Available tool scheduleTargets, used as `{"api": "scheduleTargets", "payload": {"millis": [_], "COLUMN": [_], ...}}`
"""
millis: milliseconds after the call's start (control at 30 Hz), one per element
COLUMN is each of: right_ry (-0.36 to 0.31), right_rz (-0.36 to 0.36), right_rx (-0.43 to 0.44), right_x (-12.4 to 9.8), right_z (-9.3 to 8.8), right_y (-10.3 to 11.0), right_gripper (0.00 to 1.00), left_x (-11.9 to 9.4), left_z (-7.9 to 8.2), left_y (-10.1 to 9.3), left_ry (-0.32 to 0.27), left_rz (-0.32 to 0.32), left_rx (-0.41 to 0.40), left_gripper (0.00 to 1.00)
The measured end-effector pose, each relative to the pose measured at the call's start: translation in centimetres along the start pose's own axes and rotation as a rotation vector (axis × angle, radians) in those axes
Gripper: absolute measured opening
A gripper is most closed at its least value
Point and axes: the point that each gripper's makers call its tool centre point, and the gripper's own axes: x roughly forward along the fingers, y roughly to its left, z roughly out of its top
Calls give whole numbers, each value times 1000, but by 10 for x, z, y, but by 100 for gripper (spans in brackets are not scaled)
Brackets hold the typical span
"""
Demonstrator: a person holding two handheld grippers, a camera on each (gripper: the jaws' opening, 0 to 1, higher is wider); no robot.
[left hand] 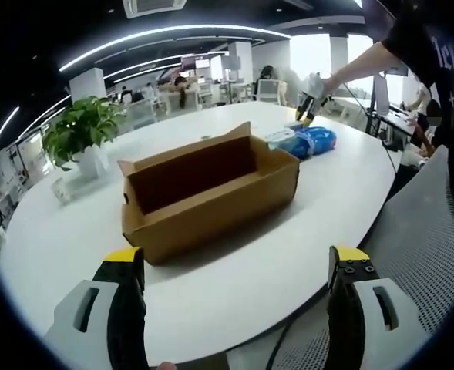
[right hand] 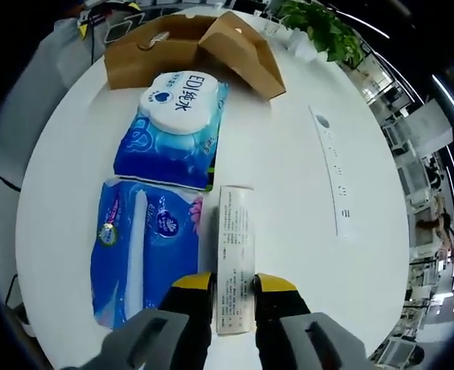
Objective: Operate the shoe box by opening the lid, removing the specified soft item, and placing it in the target area until the item is outside and the box remains undamaged.
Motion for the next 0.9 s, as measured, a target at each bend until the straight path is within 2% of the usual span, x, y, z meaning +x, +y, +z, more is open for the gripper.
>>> {"api": "scheduleTargets", "payload": {"millis": [300,433,500,533,733,900], "right_ry": [-11,-30,-52,-60,-65,-74], "right_rz": [-37,-56,-65,-60,-60,-53], "right_rx": [65,107,156,182,203,231], "right_x": [-5,-12,-16,-19,-27,-34], "right_z": [5,10,14,16,22,32], "right_y": [-7,-11,-12,-10,-1,11], "right_gripper": [27,29,32,35,42,52], "left_x": [-1,-1,-2,-2,-2,-3], "left_z": [2,3,4,5,7,9], "left_y": [2,3,3,3,3,3], "left_ry": [-10,-18,-23,-26,-40,-55], "left_rz": [9,13,14,13,12,14], "left_rx": [-1,-2,-4,-5,-8,-2], "left_gripper": [99,99,99,99,99,99]}}
